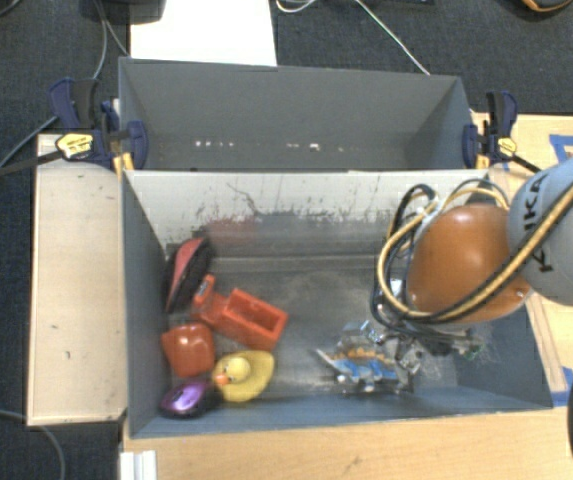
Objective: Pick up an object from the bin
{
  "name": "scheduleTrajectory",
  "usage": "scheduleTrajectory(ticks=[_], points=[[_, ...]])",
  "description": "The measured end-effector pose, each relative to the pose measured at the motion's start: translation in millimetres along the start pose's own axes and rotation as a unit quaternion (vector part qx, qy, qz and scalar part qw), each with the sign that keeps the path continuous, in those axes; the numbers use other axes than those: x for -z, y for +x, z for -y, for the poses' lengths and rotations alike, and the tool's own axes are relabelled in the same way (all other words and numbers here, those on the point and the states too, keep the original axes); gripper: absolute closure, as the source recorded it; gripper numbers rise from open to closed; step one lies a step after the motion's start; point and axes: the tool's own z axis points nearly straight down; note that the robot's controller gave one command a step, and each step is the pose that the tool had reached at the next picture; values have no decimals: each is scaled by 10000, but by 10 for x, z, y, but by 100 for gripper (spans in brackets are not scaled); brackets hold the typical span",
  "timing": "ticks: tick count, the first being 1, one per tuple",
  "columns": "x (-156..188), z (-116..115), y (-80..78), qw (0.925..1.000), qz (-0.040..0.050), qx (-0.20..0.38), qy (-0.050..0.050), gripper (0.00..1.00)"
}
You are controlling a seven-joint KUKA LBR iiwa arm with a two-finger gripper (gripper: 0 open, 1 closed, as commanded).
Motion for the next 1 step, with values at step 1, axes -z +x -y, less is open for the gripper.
scheduleTrajectory(ticks=[1], points=[[-4,-6,4,10000,-5,-1,-7,100]])
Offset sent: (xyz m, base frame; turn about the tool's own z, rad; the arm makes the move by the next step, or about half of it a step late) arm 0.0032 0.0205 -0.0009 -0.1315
